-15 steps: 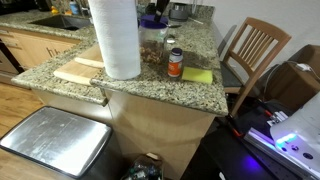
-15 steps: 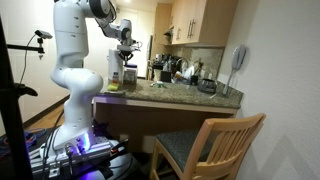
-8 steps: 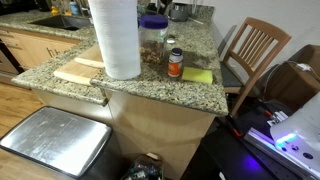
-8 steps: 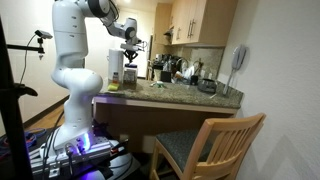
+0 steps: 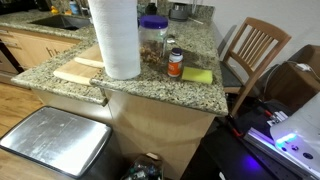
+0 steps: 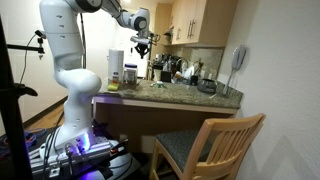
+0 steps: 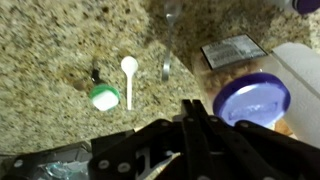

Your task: Replace the spoon on the jar with the sponge

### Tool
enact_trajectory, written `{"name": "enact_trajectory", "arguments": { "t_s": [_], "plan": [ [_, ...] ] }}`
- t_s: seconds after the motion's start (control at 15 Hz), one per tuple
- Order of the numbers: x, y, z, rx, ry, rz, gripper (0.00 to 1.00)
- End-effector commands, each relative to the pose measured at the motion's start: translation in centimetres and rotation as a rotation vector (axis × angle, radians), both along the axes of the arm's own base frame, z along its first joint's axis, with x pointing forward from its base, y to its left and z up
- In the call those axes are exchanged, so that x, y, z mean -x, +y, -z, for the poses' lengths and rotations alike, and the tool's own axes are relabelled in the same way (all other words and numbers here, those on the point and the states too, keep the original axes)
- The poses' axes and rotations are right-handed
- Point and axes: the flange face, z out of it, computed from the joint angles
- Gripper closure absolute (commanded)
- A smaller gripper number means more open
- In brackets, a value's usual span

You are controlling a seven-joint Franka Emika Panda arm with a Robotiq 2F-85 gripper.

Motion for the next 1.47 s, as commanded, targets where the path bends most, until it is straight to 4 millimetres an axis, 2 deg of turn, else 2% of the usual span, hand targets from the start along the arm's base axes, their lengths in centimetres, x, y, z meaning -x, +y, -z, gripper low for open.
{"name": "enact_trajectory", "arguments": {
  "t_s": [0.0,0.2,0.27,0.33,0.67,0.93,1.0,1.13,1.27,1.4],
  "plan": [
    [1.9,-3.7,1.8,0.124,0.135,0.055,0.99],
    [2.7,-5.3,3.7,0.148,0.231,0.074,0.99],
    [2.7,-5.5,4.3,0.135,0.250,0.082,0.70],
    [2.6,-5.7,5.0,0.127,0.262,0.100,0.69],
    [1.6,-5.0,7.7,0.099,0.234,0.173,0.34],
    [-1.3,-4.7,9.7,0.039,0.108,0.340,0.07],
    [-2.1,-4.6,10.2,0.024,0.071,0.389,0.02],
    [-3.6,-4.7,11.2,-0.009,0.051,0.475,0.00],
    [-3.1,-4.4,10.9,-0.008,0.070,0.450,0.00],
    [-3.3,-4.3,11.5,-0.008,0.076,0.458,0.00]
  ]
}}
